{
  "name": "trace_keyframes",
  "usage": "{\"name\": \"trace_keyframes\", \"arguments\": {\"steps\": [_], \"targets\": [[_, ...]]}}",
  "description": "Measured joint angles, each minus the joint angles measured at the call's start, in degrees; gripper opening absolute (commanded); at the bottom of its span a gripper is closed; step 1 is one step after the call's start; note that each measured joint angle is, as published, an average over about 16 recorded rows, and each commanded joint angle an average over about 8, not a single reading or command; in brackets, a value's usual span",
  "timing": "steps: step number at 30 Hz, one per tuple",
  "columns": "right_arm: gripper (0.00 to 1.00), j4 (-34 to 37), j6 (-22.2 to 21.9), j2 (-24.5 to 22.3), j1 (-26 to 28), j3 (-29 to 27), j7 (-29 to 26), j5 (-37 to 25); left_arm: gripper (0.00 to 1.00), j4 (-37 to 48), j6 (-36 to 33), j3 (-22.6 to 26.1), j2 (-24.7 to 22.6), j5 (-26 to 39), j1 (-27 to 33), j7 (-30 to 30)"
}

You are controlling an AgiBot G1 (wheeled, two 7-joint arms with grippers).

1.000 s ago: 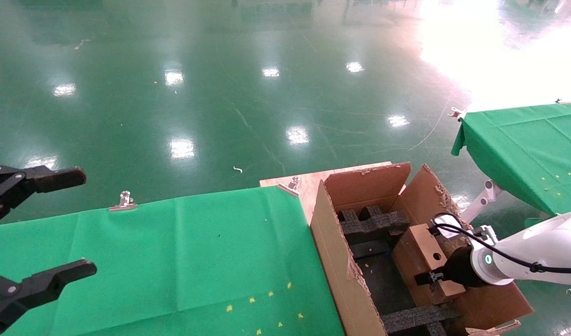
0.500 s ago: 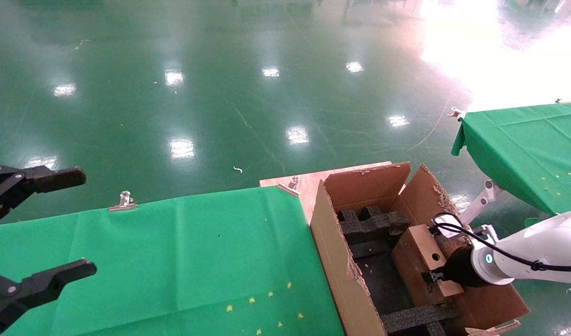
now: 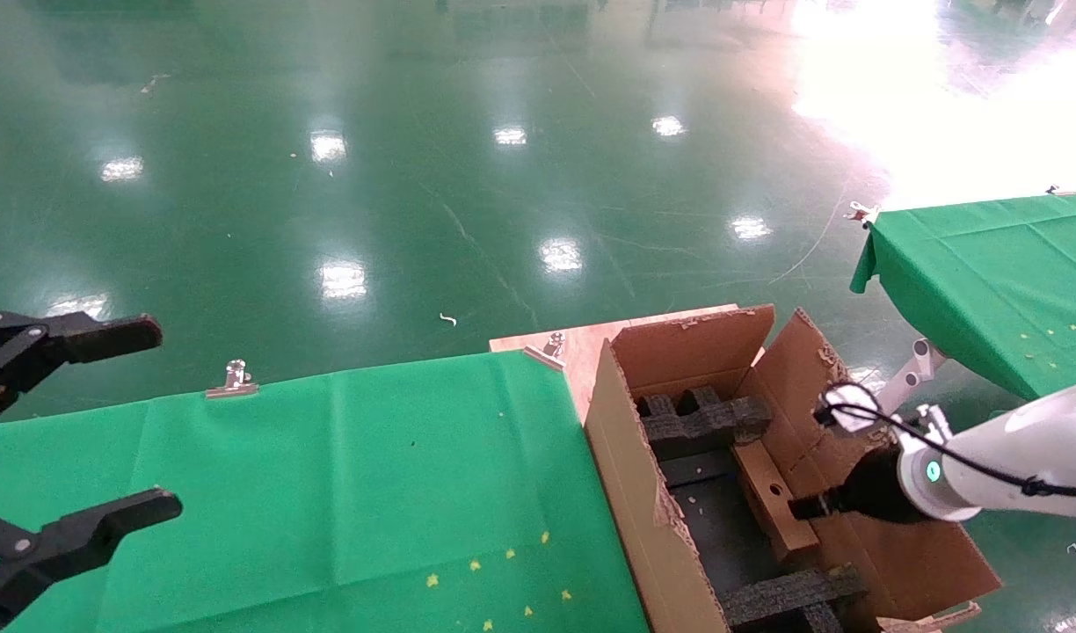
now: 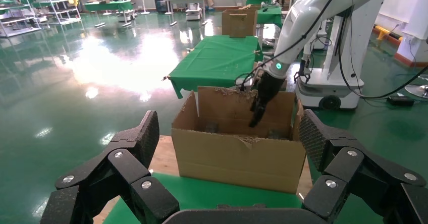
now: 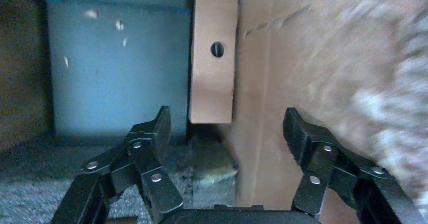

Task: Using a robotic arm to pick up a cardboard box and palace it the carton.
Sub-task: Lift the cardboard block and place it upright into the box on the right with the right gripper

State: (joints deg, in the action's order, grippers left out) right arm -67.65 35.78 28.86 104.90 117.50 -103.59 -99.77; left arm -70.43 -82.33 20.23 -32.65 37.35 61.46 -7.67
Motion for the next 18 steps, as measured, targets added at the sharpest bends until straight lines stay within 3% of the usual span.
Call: {"name": "trace_keyframes", "arguments": {"steps": [9, 18], "targets": [[1.0, -5.29, 0.62, -2.58, 7.68, -3.73, 1.33, 1.29, 1.0, 0.0, 0.0, 0.0, 0.0, 0.0, 0.0, 0.0], [1.0, -9.4, 3.44, -4.46, 15.58, -10.27, 9.4, 13.61, 1.0, 0.0, 0.01, 0.0, 0.0, 0.0, 0.0, 0.0]]}}
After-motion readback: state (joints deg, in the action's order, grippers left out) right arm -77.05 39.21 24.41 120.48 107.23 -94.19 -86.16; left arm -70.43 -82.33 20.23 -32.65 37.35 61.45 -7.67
